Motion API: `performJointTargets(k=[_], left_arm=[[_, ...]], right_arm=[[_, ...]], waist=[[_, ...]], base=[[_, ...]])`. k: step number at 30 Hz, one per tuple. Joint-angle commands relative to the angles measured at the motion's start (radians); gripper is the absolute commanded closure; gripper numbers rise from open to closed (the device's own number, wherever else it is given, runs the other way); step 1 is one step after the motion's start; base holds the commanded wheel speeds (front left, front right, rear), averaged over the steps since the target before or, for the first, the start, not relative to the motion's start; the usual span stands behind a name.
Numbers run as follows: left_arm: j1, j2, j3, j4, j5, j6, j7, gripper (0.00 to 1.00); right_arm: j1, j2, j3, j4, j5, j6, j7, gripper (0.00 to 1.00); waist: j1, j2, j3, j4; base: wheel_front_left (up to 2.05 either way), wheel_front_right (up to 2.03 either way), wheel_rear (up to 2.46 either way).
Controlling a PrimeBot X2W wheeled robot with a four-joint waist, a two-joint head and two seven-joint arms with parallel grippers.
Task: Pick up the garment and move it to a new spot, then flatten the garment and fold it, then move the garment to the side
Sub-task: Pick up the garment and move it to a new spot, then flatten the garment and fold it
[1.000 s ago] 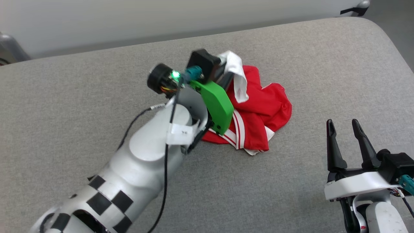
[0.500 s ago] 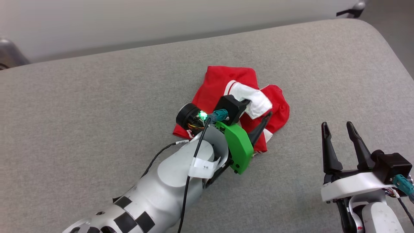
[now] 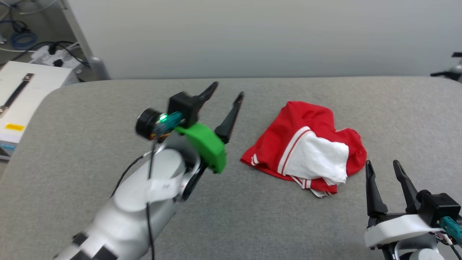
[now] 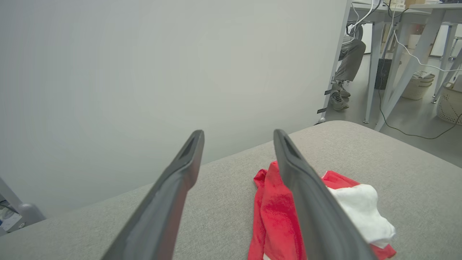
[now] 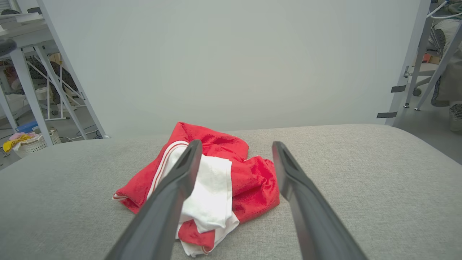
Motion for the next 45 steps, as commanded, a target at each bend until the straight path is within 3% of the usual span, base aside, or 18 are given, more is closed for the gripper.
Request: performJointTargets(k=[1,7,12,15,23,32,45], left_arm=[[0.067,0.026,0.033,-0.048,0.017,0.017,-0.006,0.00],[0.367,0.106,0.211,-0.295,0.093,0.080,-0.006,0.00],[0.575,0.080,0.354,-0.422,0.175,0.090,-0.006,0.00],[0.658,0.045,0.421,-0.465,0.224,0.065,-0.006,0.00],[0.767,-0.039,0.521,-0.471,0.336,-0.054,-0.006,0.00],[0.785,-0.109,0.597,-0.441,0.416,-0.126,-0.006,0.00],[0.766,-0.140,0.607,-0.408,0.447,-0.155,-0.006,0.00]], right_arm=[[0.017,-0.002,0.000,-0.006,-0.006,-0.001,-0.009,0.00],[0.050,-0.002,-0.002,-0.015,-0.005,-0.001,-0.009,0.00],[0.068,-0.002,0.008,-0.018,0.001,-0.001,-0.009,0.00],[0.075,-0.002,0.013,-0.016,0.006,-0.001,-0.009,0.00],[0.083,-0.002,0.024,-0.010,0.013,-0.001,-0.009,0.00],[0.087,-0.002,0.032,-0.006,0.015,-0.001,-0.009,0.00],[0.059,-0.007,0.046,-0.005,-0.022,-0.001,0.005,0.00]], waist=[[0.0000,0.0000,-0.061,0.069],[0.0000,0.0000,-0.075,0.093],[0.0000,0.0000,-0.081,0.094],[0.0000,0.0000,-0.084,0.093],[0.0000,0.0000,-0.086,0.084],[0.0000,0.0000,-0.088,0.081],[0.0000,0.0000,-0.046,0.105]], base=[[0.00,0.00,0.00],[0.00,0.00,0.00],[0.00,0.00,0.00],[0.00,0.00,0.00],[0.00,0.00,0.00],[0.00,0.00,0.00],[0.00,0.00,0.00]])
